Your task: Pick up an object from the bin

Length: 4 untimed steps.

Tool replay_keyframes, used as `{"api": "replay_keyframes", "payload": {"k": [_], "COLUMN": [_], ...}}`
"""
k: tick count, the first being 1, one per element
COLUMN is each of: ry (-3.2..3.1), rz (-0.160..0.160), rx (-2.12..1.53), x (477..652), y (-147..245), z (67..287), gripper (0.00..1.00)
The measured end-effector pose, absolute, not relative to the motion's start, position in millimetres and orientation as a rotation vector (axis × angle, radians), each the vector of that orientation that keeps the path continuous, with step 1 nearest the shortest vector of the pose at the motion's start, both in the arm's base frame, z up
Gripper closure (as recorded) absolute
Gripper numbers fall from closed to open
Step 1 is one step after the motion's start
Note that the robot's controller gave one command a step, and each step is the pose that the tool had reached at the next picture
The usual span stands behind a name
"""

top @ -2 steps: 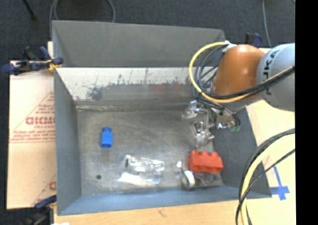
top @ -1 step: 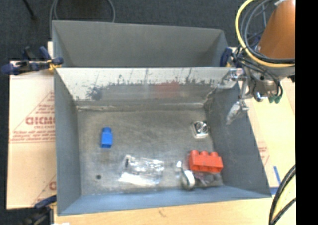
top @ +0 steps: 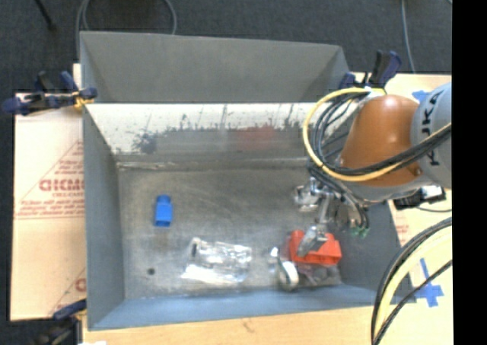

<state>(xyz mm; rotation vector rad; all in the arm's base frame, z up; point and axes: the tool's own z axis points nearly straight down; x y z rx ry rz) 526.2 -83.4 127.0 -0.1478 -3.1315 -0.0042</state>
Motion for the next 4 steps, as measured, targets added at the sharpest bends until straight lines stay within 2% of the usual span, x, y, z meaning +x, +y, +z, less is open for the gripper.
{"api": "replay_keyframes", "payload": {"k": [1,2,3,4], "ry": [-3.143,-3.148,-3.121,-3.143], "rz": [0.009,0.005,0.000,0.000], "rx": [0.076,0.139,0.380,0.170], "x": [562.3,527.8,475.9,492.6], "y": [-24,-60,-55,-92], "z": [77,198,98,80], "gripper": [0.00,0.00,0.00,0.00]}}
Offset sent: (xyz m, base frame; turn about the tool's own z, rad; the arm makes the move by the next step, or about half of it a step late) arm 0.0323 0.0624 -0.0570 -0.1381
